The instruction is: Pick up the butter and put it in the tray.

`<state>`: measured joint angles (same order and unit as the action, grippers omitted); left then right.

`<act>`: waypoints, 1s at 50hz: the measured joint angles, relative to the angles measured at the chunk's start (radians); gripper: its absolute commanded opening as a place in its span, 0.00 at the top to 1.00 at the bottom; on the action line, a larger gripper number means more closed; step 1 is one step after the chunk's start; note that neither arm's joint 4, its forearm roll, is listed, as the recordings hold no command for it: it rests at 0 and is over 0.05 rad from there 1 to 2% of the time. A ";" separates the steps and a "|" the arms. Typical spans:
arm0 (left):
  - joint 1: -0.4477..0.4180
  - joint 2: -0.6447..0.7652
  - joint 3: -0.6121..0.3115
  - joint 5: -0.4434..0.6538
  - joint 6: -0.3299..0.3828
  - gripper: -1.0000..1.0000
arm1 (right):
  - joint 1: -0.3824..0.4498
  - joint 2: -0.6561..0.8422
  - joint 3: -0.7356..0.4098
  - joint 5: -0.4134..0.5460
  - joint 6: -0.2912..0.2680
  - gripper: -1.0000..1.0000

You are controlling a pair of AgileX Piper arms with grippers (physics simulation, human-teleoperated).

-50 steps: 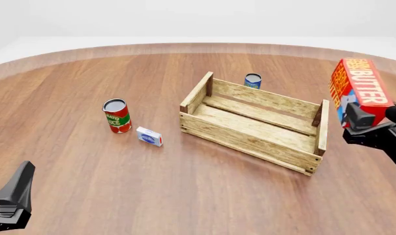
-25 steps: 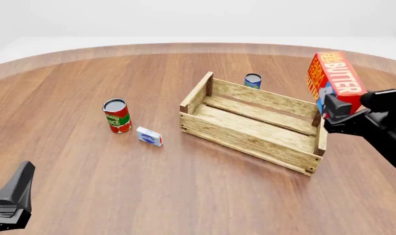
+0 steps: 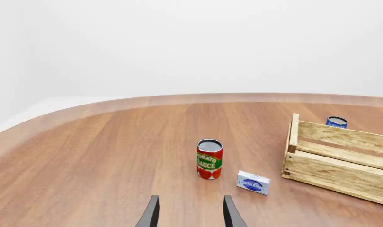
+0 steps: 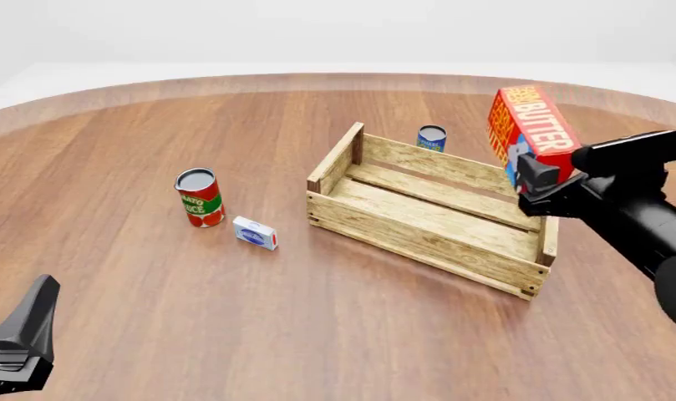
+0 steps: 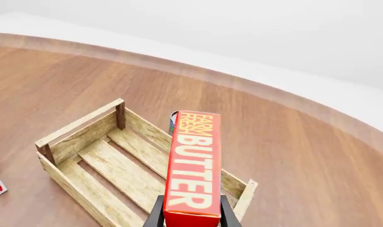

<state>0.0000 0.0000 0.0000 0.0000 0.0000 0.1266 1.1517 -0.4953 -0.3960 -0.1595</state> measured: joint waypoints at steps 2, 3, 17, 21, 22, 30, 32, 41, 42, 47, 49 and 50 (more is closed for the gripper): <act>0.000 0.000 0.000 0.000 0.000 0.00 | 0.006 0.010 -0.005 -0.003 0.000 1.00; 0.000 0.000 0.000 0.000 0.000 0.00 | 0.009 0.015 -0.007 -0.005 0.000 1.00; 0.000 0.000 0.000 0.000 0.000 0.00 | 0.042 0.092 -0.043 -0.035 0.002 1.00; 0.000 0.000 0.000 0.000 0.000 0.00 | 0.048 0.114 -0.053 -0.043 0.002 1.00; 0.000 0.000 0.000 0.000 0.000 0.00 | 0.050 0.120 -0.056 -0.045 0.002 1.00; 0.000 0.000 0.000 0.000 0.000 0.00 | 0.063 0.172 -0.081 -0.061 0.003 1.00; 0.000 0.000 0.000 0.000 0.000 0.00 | 0.067 0.186 -0.088 -0.064 0.003 1.00; 0.000 0.000 0.000 0.000 0.000 0.00 | 0.084 0.243 -0.120 -0.079 0.004 1.00; 0.000 0.000 0.000 0.000 0.000 0.00 | 0.086 0.249 -0.122 -0.080 0.004 1.00; 0.000 0.000 0.000 0.000 0.000 0.00 | 0.093 0.276 -0.133 -0.089 0.005 1.00; 0.000 0.000 0.000 0.000 0.000 0.00 | 0.096 0.287 -0.136 -0.092 0.005 1.00; 0.000 0.000 0.000 0.000 0.000 0.00 | 0.098 0.292 -0.138 -0.093 0.005 1.00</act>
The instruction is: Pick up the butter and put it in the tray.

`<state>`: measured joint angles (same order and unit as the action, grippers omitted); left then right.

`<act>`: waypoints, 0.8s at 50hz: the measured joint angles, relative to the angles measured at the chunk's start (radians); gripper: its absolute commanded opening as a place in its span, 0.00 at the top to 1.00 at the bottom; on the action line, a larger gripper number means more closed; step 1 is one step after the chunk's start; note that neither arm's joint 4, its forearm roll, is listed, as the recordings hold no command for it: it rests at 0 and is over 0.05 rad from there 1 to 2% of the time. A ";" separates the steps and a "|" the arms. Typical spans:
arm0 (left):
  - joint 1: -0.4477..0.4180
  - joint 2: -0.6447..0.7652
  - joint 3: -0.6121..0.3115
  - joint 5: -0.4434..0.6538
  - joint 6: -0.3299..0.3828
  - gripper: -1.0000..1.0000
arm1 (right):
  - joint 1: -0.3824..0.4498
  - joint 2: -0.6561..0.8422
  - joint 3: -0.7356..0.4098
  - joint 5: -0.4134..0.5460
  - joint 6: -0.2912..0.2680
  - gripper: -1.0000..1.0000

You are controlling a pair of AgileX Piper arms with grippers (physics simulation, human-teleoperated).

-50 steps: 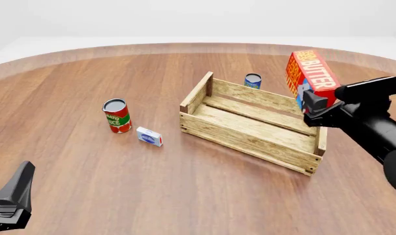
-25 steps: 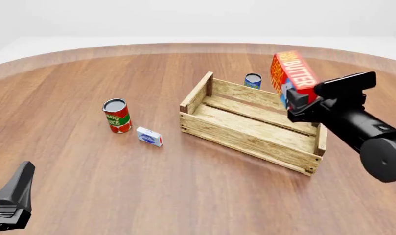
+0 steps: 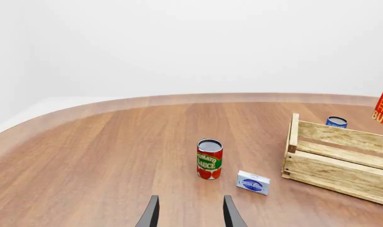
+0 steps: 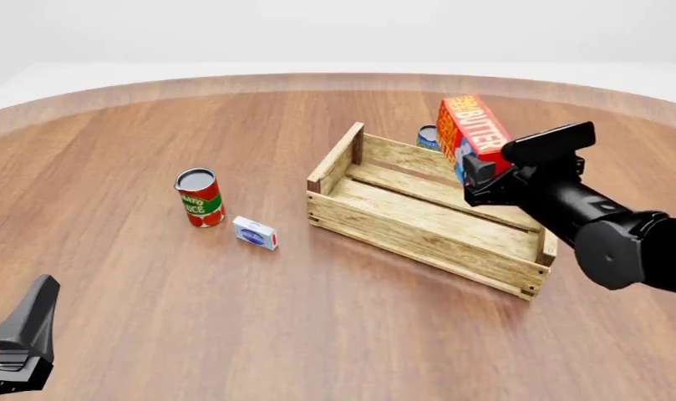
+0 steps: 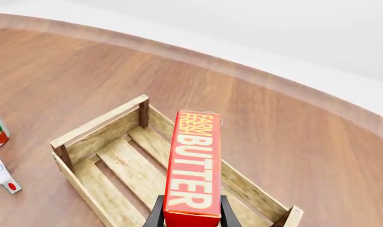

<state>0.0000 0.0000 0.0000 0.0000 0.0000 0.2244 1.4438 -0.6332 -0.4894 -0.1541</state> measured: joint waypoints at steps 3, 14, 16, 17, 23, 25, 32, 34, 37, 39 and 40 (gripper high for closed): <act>0.000 0.000 0.000 0.000 0.000 0.00 | 0.004 0.015 -0.004 -0.005 0.001 1.00; 0.000 0.000 0.000 0.000 0.000 0.00 | 0.016 0.064 -0.020 -0.019 0.004 1.00; 0.000 0.000 0.000 0.000 0.000 0.00 | 0.018 0.073 -0.022 -0.022 0.005 1.00; 0.000 0.000 0.000 0.000 0.000 0.00 | 0.019 0.077 -0.023 -0.023 0.005 1.00; 0.000 0.000 0.000 0.000 0.000 0.00 | 0.025 0.101 -0.029 -0.032 0.010 1.00; 0.000 0.000 0.000 0.000 0.000 0.00 | 0.027 0.109 -0.032 -0.034 0.012 1.00; 0.000 0.000 0.000 0.000 0.000 0.00 | 0.031 0.133 -0.040 -0.041 0.017 1.00; 0.000 0.000 0.000 0.000 0.000 0.00 | 0.032 0.139 -0.043 -0.043 0.018 1.00; 0.000 0.000 0.000 0.000 0.000 0.00 | 0.033 0.148 -0.048 -0.044 0.020 1.00; 0.000 0.000 0.000 0.000 0.000 0.00 | 0.033 0.155 -0.051 -0.045 0.021 1.00; 0.000 0.000 0.000 0.000 0.000 0.00 | 0.034 0.157 -0.052 -0.045 0.021 1.00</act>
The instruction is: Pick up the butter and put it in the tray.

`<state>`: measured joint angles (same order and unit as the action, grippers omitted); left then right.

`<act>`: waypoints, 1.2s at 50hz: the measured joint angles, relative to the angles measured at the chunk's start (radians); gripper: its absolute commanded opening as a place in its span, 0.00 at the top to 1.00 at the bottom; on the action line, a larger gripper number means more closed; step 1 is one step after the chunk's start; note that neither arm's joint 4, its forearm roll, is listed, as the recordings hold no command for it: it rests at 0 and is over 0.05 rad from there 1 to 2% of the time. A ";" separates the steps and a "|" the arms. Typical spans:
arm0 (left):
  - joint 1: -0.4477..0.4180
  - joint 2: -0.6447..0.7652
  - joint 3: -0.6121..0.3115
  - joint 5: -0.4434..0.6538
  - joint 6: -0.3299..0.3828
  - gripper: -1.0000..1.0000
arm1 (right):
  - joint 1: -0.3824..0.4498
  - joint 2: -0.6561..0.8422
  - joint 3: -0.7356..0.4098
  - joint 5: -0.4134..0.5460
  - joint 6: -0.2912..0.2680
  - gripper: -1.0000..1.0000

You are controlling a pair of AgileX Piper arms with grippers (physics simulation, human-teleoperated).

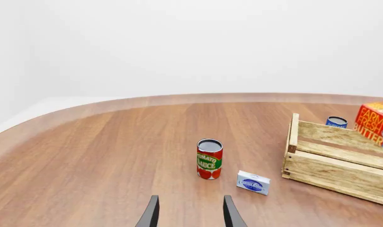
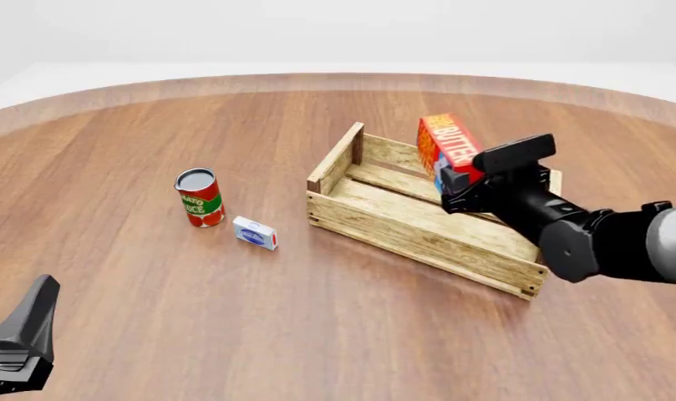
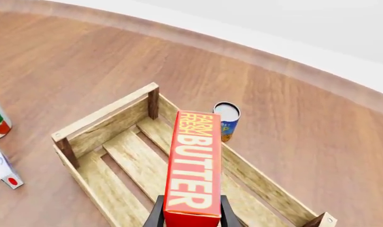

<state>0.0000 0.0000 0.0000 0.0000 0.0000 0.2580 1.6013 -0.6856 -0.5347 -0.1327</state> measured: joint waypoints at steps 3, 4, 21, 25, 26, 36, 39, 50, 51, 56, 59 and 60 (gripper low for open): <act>0.000 0.000 0.000 0.000 0.000 0.00 | 0.000 0.009 -0.005 -0.001 0.002 1.00; 0.000 0.000 0.000 0.000 0.000 0.00 | 0.001 0.011 -0.006 -0.001 0.002 1.00; 0.000 0.000 0.000 0.000 0.000 0.00 | 0.003 0.056 -0.026 -0.008 0.008 1.00; 0.000 0.000 0.000 0.000 0.000 0.00 | 0.002 0.066 -0.029 -0.011 0.009 1.00; 0.000 0.000 0.000 0.000 0.000 0.00 | 0.003 0.068 -0.030 -0.011 0.009 1.00; 0.000 0.000 0.000 0.000 0.000 0.00 | 0.003 0.093 -0.039 -0.017 0.012 1.00; 0.000 0.000 0.000 0.000 0.000 0.00 | 0.003 0.100 -0.041 -0.019 0.013 1.00; 0.000 0.000 0.000 0.000 0.000 0.00 | 0.004 0.122 -0.047 -0.025 0.017 1.00; 0.000 0.000 0.000 0.000 0.000 0.00 | 0.004 0.123 -0.048 -0.026 0.018 1.00; 0.000 0.000 0.000 0.000 0.000 0.00 | 0.005 0.132 -0.050 -0.028 0.020 1.00; 0.000 0.000 0.000 0.000 0.000 0.00 | 0.006 0.138 -0.051 -0.029 0.021 1.00; 0.000 0.000 0.000 0.000 0.000 0.00 | 0.006 0.140 -0.052 -0.030 0.022 1.00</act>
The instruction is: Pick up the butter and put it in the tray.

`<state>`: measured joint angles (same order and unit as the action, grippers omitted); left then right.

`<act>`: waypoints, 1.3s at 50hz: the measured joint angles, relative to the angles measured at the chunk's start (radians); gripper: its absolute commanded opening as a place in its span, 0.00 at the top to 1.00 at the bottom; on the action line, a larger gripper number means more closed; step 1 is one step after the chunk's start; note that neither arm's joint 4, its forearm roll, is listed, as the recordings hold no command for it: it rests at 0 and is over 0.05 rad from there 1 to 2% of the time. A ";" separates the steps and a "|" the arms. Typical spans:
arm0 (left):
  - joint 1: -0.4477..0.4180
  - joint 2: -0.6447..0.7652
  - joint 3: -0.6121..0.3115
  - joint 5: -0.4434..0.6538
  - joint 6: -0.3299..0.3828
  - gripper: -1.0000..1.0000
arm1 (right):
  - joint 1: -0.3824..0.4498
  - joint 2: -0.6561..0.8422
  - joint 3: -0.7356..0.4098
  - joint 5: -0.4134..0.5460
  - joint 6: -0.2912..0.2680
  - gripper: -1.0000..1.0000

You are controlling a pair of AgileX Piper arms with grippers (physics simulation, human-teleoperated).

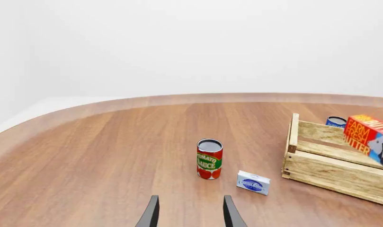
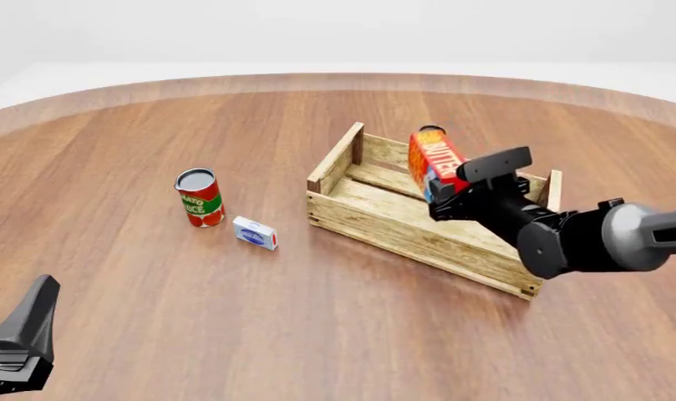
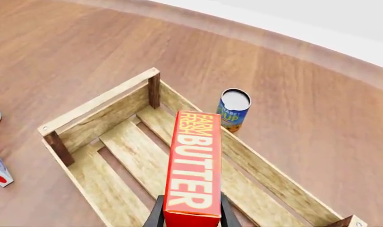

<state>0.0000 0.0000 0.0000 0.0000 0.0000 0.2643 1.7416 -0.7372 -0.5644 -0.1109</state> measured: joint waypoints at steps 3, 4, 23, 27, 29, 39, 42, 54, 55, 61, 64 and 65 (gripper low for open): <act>0.000 0.000 0.000 0.000 0.000 0.00 | 0.001 0.006 -0.002 -0.001 0.001 1.00; 0.000 0.000 0.000 0.000 0.000 0.00 | 0.001 0.008 -0.003 -0.002 0.002 1.00; 0.000 0.000 0.000 0.000 0.000 0.00 | 0.005 0.034 -0.009 -0.008 0.008 1.00; 0.000 0.000 0.000 0.000 0.000 0.00 | 0.005 0.038 -0.010 -0.009 0.009 1.00; 0.000 0.000 0.000 0.000 0.000 0.00 | 0.006 0.040 -0.011 -0.010 0.009 1.00; 0.000 0.000 0.000 0.000 0.000 0.00 | 0.007 0.053 -0.012 -0.015 0.012 1.00; 0.000 0.000 0.000 0.000 0.000 0.00 | 0.008 0.056 -0.013 -0.016 0.012 1.00; 0.000 0.000 0.000 0.000 0.000 0.00 | 0.008 0.068 -0.015 -0.019 0.014 1.00; 0.000 0.000 0.000 0.000 0.000 0.00 | 0.008 0.069 -0.015 -0.019 0.015 1.00; 0.000 0.000 0.000 0.000 0.000 0.00 | 0.009 0.074 -0.017 -0.020 0.015 1.00; 0.000 0.000 0.000 0.000 0.000 0.00 | 0.008 0.077 -0.017 -0.022 0.015 1.00; 0.000 0.000 0.000 0.000 0.000 0.00 | 0.008 0.078 -0.017 -0.022 0.015 1.00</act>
<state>0.0000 0.0000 0.0000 0.0000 0.0000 0.2723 1.8194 -0.7544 -0.5867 -0.0955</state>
